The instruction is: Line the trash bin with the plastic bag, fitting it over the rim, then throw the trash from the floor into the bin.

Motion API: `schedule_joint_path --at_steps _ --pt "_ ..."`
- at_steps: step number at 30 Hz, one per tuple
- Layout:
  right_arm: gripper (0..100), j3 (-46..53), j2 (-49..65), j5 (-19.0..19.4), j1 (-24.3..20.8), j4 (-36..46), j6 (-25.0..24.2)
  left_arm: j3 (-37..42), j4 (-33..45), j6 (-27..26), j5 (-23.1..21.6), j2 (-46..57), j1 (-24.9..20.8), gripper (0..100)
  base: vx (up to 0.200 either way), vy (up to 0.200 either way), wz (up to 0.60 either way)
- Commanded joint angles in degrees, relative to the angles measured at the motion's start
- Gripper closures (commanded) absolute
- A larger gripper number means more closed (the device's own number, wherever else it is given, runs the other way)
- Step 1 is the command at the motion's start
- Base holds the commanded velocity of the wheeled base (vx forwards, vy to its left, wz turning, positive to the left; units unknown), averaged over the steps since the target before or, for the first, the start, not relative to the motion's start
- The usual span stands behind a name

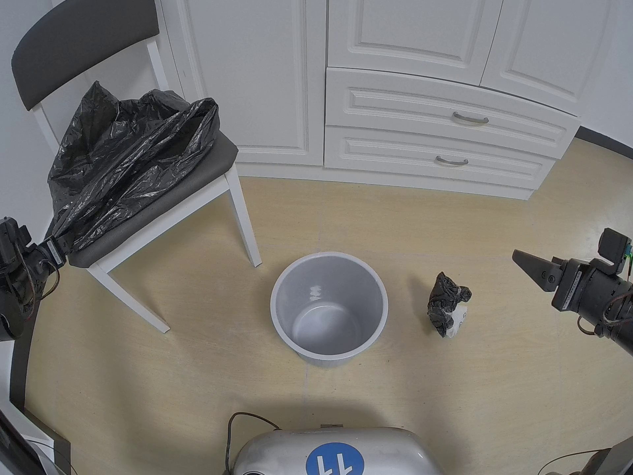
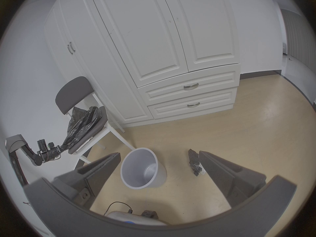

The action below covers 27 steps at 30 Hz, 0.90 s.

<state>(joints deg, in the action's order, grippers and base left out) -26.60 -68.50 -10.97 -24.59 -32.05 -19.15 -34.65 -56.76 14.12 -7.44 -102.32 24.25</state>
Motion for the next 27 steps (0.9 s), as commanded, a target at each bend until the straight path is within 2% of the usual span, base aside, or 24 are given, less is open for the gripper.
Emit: schedule_joint_path --at_steps 1,9,18,21,24,27 --pt "0 0.1 0.1 0.1 0.0 0.0 0.0 -0.1 0.0 0.2 0.0 0.1 0.0 100 0.0 0.0 0.0" --pt "0 0.8 0.5 -0.3 0.0 0.1 0.6 0.8 0.0 -0.1 -0.5 0.5 0.0 100 0.0 0.0 0.0" --pt "0 0.8 2.3 0.1 -0.3 0.1 1.0 5.6 -11.2 -0.3 -1.4 0.9 -1.4 100 0.0 0.0 0.0" --pt "0 0.8 4.8 -0.1 -0.3 0.4 2.6 10.1 -18.3 -0.3 -3.0 4.2 -3.9 100 0.0 0.0 0.0" --pt "0 0.8 6.2 0.0 -0.3 0.8 3.7 11.3 -18.1 -0.3 -3.6 7.2 -5.8 100 0.0 0.0 0.0" --pt "0 -0.6 7.9 0.1 -0.3 3.1 6.7 12.4 -14.4 -0.3 -3.6 12.8 -11.0 100 0.0 0.0 0.0"
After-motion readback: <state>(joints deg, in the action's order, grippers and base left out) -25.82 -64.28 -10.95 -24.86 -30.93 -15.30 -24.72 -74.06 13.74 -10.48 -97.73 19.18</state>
